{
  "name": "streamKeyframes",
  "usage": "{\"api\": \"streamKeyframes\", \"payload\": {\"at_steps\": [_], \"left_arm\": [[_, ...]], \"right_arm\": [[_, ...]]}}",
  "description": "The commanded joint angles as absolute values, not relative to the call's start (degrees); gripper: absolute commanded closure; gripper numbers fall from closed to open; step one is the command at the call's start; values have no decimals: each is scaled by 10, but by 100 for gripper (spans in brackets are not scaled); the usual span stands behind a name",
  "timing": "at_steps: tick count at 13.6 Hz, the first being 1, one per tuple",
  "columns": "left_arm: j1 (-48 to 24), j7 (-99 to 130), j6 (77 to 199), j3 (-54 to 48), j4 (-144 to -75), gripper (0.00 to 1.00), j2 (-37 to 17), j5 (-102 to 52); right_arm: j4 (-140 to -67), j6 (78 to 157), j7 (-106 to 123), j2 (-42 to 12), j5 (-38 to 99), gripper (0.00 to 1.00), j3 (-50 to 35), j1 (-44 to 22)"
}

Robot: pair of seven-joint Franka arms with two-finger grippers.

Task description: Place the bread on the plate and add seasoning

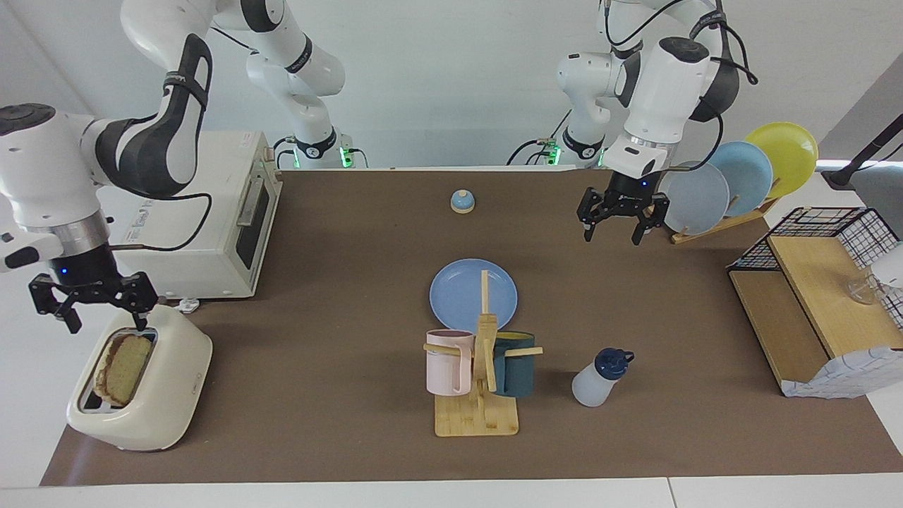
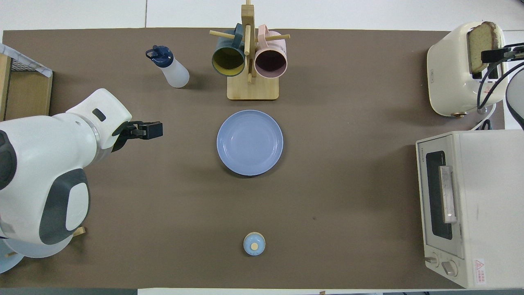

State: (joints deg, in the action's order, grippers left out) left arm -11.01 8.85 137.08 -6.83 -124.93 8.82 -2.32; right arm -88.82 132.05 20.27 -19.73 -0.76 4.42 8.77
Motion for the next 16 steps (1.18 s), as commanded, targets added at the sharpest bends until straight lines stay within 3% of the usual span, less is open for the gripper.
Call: {"api": "streamKeyframes", "payload": {"at_steps": [1, 4, 6, 8, 12, 16], "left_arm": [[-125, 93, 1490, -62, -1320, 0, 88, -24], [-125, 98, 1618, -62, -1360, 0, 51, -25], [-125, 101, 1680, -61, -1367, 0, 22, -25], [-126, 101, 1722, -61, -1366, 0, -6, -27], [-131, 100, 1763, -58, -1358, 0, -47, -28], [-131, 100, 1770, -54, -1296, 0, -118, -29]], "right_arm": [[-858, 1347, 229, -233, -1, 0, 26, 98], [-858, 1346, 234, -235, -2, 0, 25, 98], [-855, 1330, 258, -235, -7, 41, 25, 97], [-853, 1314, 279, -234, -8, 100, 25, 95], [-837, 1267, 304, -234, -18, 100, 25, 91], [-789, 1203, 377, -223, -54, 100, 20, 76]]}}
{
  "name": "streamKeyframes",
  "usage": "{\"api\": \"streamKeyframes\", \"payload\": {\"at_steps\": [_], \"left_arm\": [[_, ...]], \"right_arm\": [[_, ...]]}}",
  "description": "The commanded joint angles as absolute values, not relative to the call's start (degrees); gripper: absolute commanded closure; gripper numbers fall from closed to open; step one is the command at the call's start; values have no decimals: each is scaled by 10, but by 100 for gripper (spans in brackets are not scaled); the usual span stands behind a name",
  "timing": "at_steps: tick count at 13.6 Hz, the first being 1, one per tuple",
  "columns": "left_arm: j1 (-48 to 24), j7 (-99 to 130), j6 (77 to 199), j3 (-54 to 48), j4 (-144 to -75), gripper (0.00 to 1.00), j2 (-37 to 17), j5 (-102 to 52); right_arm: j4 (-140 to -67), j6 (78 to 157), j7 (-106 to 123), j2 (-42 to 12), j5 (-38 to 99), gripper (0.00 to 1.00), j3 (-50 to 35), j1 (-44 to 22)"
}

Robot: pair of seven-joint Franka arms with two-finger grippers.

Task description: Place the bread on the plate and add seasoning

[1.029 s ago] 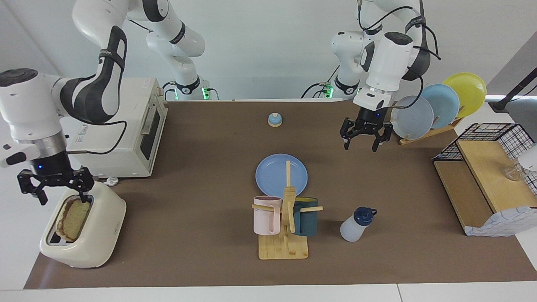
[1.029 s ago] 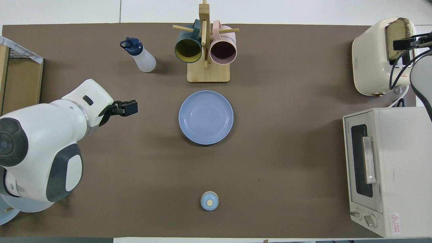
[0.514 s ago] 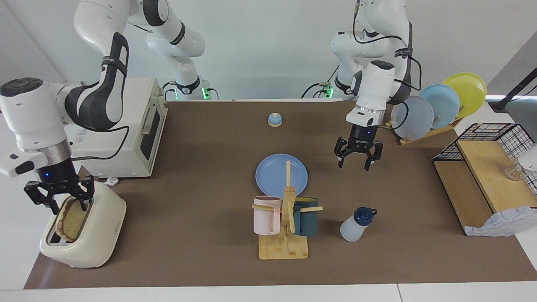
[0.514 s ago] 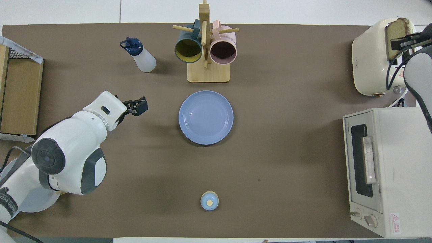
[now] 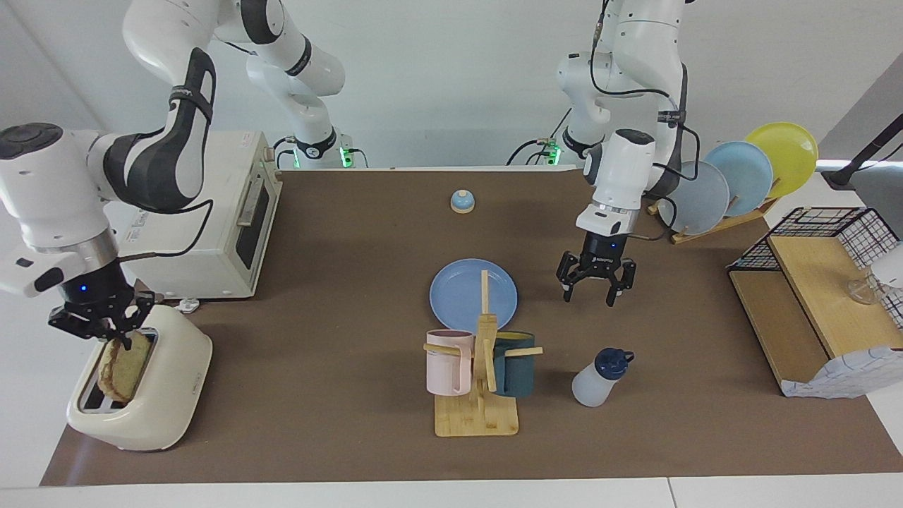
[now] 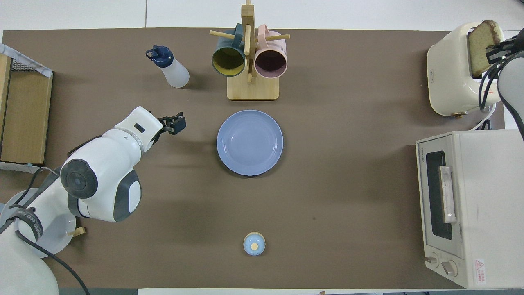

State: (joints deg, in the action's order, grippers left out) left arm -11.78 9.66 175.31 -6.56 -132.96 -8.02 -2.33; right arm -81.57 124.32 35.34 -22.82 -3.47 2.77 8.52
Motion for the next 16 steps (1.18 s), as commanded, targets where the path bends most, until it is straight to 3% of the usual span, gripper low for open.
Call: {"api": "streamKeyframes", "payload": {"at_steps": [1, 4, 9, 11, 13, 16], "left_arm": [[-131, 100, 1781, -48, -1295, 0, -123, -29], [-156, 100, 1791, -27, -1280, 0, -145, -31], [-356, 152, 1790, 183, -1233, 0, -189, -33], [-395, 182, 1790, 220, -1221, 0, -206, -34], [-400, 192, 1795, 222, -1208, 0, -221, -34], [-400, 201, 1814, 223, -1202, 0, -238, -41]], "right_arm": [[-770, 1167, 381, -214, -68, 100, 19, 58], [-723, 1069, 372, -200, -87, 100, 19, -23], [-734, 1015, 157, -170, -81, 100, 18, -157], [-757, 994, 12, -155, -59, 100, 13, -186], [-849, 1035, -108, -115, 29, 100, 13, -200], [-1010, 1201, -204, -56, 50, 100, 12, -264]]}}
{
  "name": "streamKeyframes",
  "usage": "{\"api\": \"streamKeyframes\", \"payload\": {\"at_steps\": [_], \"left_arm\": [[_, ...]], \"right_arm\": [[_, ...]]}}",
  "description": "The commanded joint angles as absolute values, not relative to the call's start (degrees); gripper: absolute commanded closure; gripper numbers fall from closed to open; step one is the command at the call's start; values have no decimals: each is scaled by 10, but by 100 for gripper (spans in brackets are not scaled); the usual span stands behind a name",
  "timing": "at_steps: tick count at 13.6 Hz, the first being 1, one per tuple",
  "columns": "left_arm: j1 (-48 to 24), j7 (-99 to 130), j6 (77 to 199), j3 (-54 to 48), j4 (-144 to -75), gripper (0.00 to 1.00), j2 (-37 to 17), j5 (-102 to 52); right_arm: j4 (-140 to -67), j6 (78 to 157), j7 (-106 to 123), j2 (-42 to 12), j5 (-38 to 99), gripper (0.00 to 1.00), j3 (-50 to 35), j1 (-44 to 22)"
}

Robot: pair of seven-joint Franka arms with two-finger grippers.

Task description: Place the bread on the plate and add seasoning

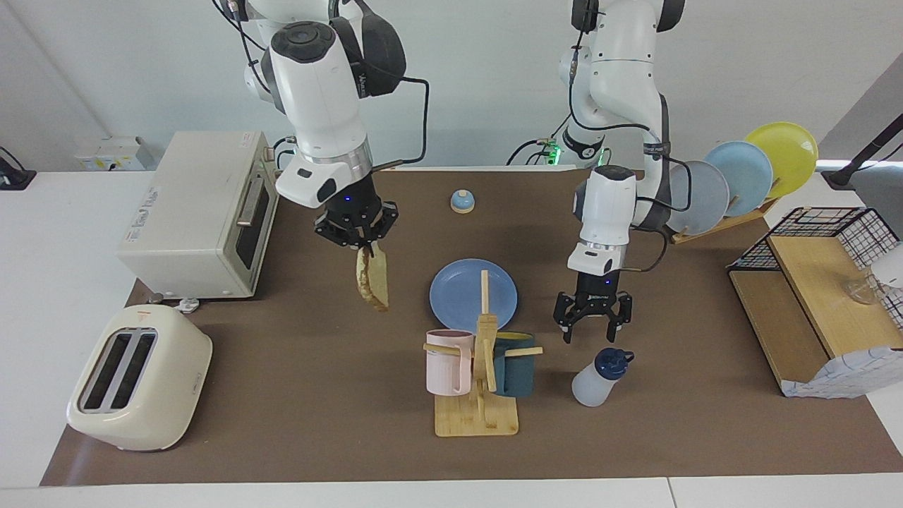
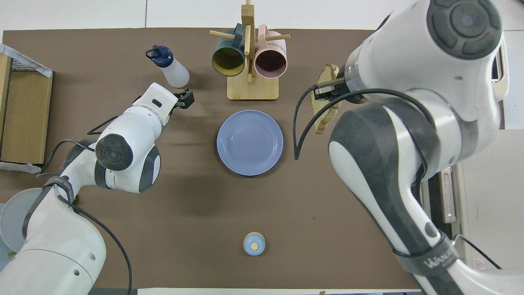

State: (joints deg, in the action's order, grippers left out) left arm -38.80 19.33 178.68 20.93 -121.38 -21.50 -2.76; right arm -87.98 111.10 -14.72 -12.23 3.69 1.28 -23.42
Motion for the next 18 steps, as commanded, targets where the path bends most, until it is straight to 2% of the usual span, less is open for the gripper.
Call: {"api": "streamKeyframes", "payload": {"at_steps": [1, 2, 5, 8, 11, 14, 18], "left_arm": [[-400, 203, 1828, 223, -1196, 0, -247, -57], [-401, 203, 1830, 226, -1180, 0, -260, -73], [-438, 203, 1827, 271, -1157, 0, -284, -82], [-438, 202, 1812, 273, -1129, 0, -294, -81], [-442, 203, 1813, 273, -1132, 0, -296, -78], [-446, 204, 1817, 273, -1129, 0, -313, -81], [-449, 203, 1815, 282, -1106, 0, -333, -81]], "right_arm": [[-1059, 1255, -240, -42, 50, 100, 12, -294], [-1080, 1292, -279, -42, 50, 100, 13, -319], [-1083, 1380, -363, -78, 50, 100, 13, -379], [-1091, 1425, -353, -90, 48, 100, 13, -388], [-1172, 1512, -285, -77, 49, 100, 13, -381], [-1184, 1545, -280, -97, 48, 100, 13, -388], [-1190, 1549, -270, -98, 49, 100, 13, -386]]}}
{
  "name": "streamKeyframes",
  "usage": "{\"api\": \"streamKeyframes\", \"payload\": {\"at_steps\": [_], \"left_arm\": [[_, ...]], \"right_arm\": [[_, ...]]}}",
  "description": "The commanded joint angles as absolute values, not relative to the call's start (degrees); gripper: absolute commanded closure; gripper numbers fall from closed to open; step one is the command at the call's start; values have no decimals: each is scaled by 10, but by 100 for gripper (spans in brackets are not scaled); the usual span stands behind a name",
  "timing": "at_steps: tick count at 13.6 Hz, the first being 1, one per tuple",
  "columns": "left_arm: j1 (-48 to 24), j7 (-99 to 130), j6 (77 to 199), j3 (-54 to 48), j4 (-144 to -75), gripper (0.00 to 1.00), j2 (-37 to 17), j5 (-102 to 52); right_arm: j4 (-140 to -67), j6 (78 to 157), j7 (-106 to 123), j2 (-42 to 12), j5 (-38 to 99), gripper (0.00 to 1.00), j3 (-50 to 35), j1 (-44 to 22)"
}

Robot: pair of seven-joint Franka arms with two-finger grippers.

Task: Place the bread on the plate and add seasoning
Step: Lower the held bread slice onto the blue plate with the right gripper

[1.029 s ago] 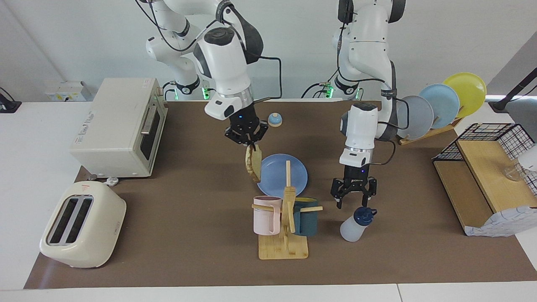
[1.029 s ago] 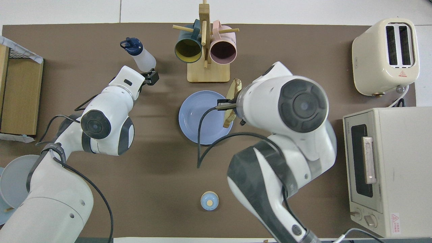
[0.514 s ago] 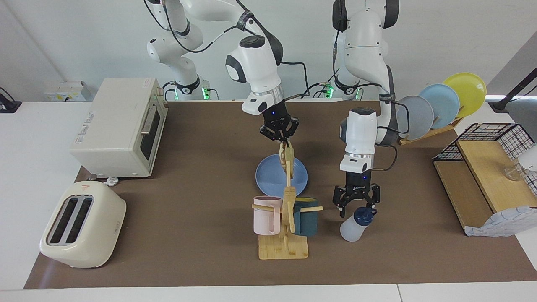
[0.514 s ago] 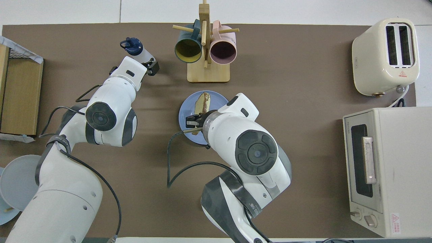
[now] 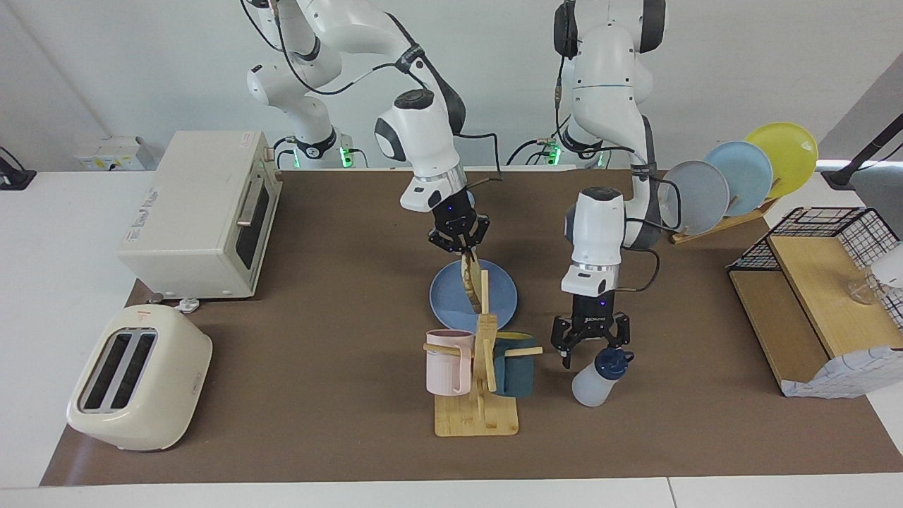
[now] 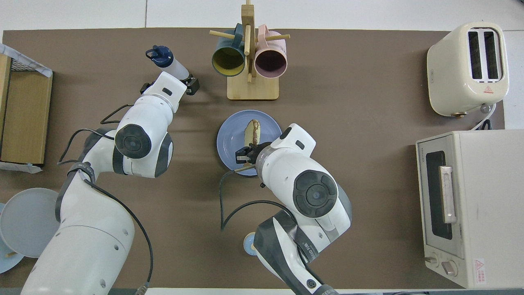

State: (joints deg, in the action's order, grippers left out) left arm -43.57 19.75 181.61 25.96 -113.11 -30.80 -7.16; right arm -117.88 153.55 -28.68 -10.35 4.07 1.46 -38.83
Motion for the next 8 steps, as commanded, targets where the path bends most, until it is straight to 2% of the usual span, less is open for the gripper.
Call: {"api": "streamKeyframes", "payload": {"at_steps": [1, 7, 8], "left_arm": [[-449, 203, 1815, 284, -1104, 0, -333, -81], [-447, 205, 1813, 284, -1084, 0, -355, -82], [-445, 205, 1813, 284, -1079, 0, -356, -82]], "right_arm": [[-1194, 1552, -270, -100, 48, 100, 13, -386], [-1204, 1573, -270, -112, 49, 100, 13, -382], [-1206, 1573, -270, -112, 49, 90, 13, -381]]}}
